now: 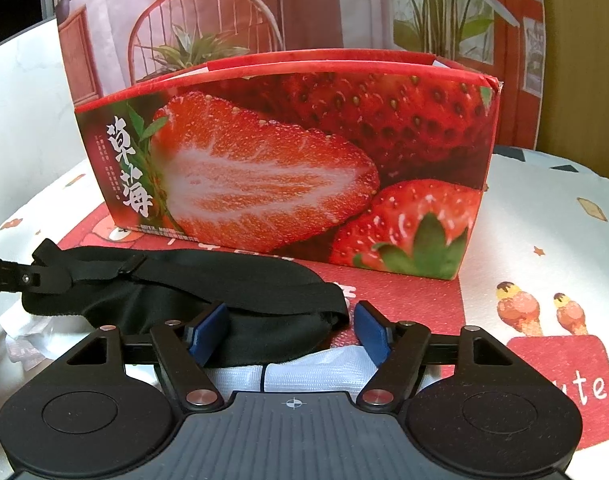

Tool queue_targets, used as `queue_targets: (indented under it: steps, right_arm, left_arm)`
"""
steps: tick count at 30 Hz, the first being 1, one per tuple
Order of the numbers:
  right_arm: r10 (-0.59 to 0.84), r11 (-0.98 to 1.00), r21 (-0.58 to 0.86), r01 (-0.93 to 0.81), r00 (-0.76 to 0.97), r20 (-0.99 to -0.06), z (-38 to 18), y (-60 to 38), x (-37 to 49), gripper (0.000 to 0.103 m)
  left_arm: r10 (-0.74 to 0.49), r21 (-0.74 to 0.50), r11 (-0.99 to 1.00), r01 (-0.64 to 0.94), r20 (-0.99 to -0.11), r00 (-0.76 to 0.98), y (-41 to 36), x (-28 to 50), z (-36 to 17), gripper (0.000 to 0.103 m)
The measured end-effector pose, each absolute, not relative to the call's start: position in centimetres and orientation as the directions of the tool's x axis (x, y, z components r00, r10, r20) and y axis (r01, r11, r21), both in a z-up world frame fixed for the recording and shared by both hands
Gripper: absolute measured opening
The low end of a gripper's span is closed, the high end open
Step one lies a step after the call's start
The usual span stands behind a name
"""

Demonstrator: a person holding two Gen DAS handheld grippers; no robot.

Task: Organize soft objects
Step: 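Close both grippers on the black eye mask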

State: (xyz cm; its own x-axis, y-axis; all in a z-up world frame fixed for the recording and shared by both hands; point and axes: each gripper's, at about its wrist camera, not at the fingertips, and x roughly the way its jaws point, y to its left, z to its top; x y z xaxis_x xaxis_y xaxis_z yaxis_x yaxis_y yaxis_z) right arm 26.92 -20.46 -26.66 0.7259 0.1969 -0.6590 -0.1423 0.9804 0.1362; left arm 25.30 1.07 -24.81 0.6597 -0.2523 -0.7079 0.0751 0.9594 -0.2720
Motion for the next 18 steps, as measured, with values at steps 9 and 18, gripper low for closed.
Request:
queue_targets:
  steps: [9,18]
  right_arm:
    - [0.238,0.97,0.195,-0.144,0.718,-0.654,-26.6,-21.3,27.1,0.071]
    - [0.309,0.948,0.273,-0.161,0.667,-0.678,-26.1,-21.2,28.9,0.079]
  left_arm:
    - [-0.259,-0.276,0.958,0.082,-0.701,0.664,1.1,25.2,-25.0,0.03]
    - [-0.256,-0.271,0.959,0.083,-0.703,0.664,1.2,25.2,-24.9,0.03]
